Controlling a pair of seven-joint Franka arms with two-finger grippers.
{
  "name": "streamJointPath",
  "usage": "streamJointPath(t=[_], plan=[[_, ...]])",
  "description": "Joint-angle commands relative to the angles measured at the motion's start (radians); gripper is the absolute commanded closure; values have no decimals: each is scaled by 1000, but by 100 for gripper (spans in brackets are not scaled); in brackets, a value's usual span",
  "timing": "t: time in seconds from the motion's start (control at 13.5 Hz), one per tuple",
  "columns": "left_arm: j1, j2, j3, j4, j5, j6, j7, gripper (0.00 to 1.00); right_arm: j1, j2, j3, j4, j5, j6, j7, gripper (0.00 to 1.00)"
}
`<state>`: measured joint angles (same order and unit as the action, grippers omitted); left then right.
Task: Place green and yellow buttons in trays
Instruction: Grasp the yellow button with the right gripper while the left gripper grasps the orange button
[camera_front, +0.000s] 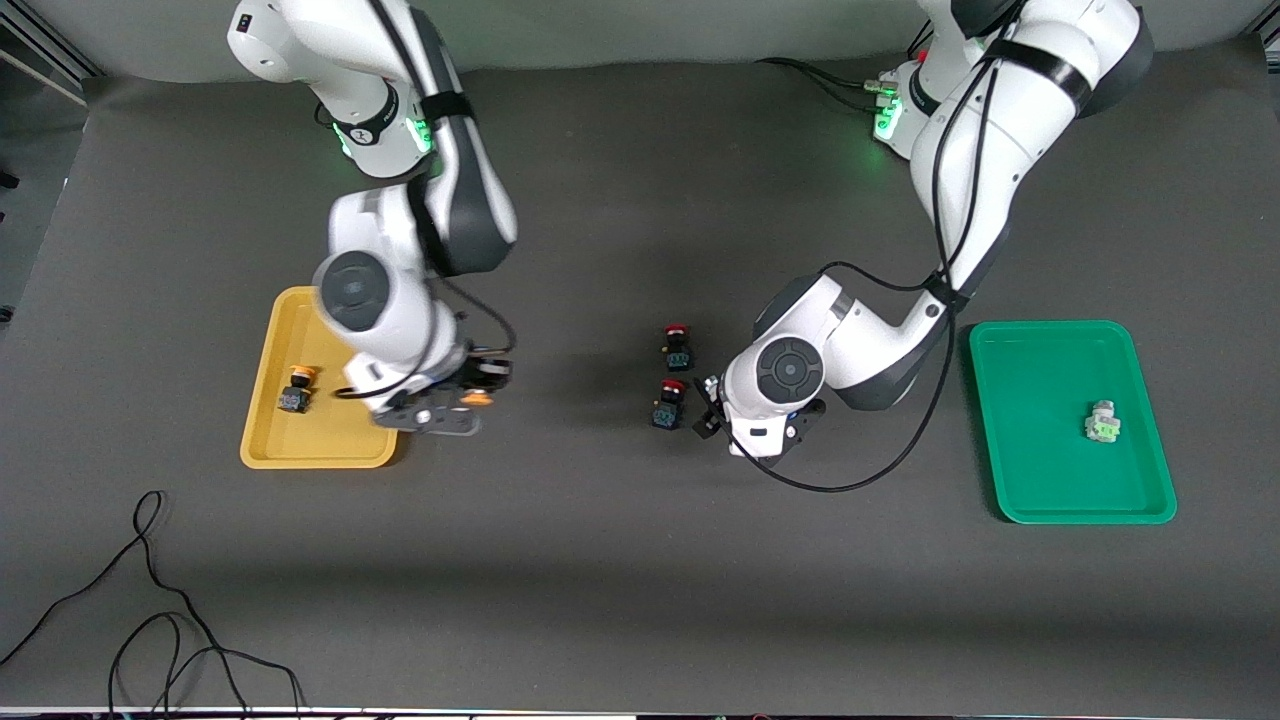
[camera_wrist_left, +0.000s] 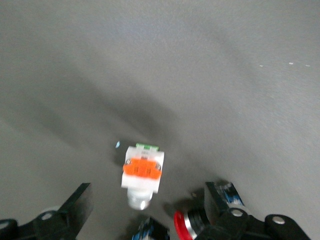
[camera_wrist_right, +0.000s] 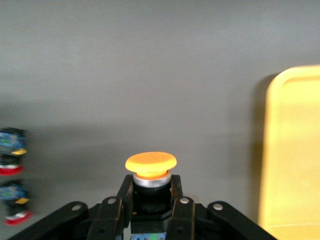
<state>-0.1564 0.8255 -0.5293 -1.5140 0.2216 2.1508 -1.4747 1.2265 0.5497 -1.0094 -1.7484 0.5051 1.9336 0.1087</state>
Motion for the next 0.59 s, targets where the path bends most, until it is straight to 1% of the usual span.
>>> streamJointPath(t=[0.0, 0.15, 0.22, 0.3, 0.37, 0.44, 0.52], plan=[[-90, 1, 89, -31, 12, 55, -22, 1, 7, -83, -115, -120, -13, -8, -220, 80], [-107, 9, 106, -32, 12, 66, -22, 1, 4, -97, -194, -199, -11, 1, -347, 81], [-109, 9, 106, -37, 12, 76, -22, 11, 1, -97, -218, -244, -2, 21, -410, 81], [-109, 9, 106, -37, 12, 80, -22, 58, 1, -97, -238, -302, 4, 80, -478, 81], [-114, 9, 106, -35, 12, 80, -22, 100, -5, -97, -241, -360, 30, 149, -535, 81], [-121, 6, 107, -35, 12, 80, -22, 100, -24, -90, -238, -412, 82, 207, -590, 82], [-120, 1, 112, -35, 12, 80, -22, 100, -38, -73, -224, -452, 154, 261, -653, 82]])
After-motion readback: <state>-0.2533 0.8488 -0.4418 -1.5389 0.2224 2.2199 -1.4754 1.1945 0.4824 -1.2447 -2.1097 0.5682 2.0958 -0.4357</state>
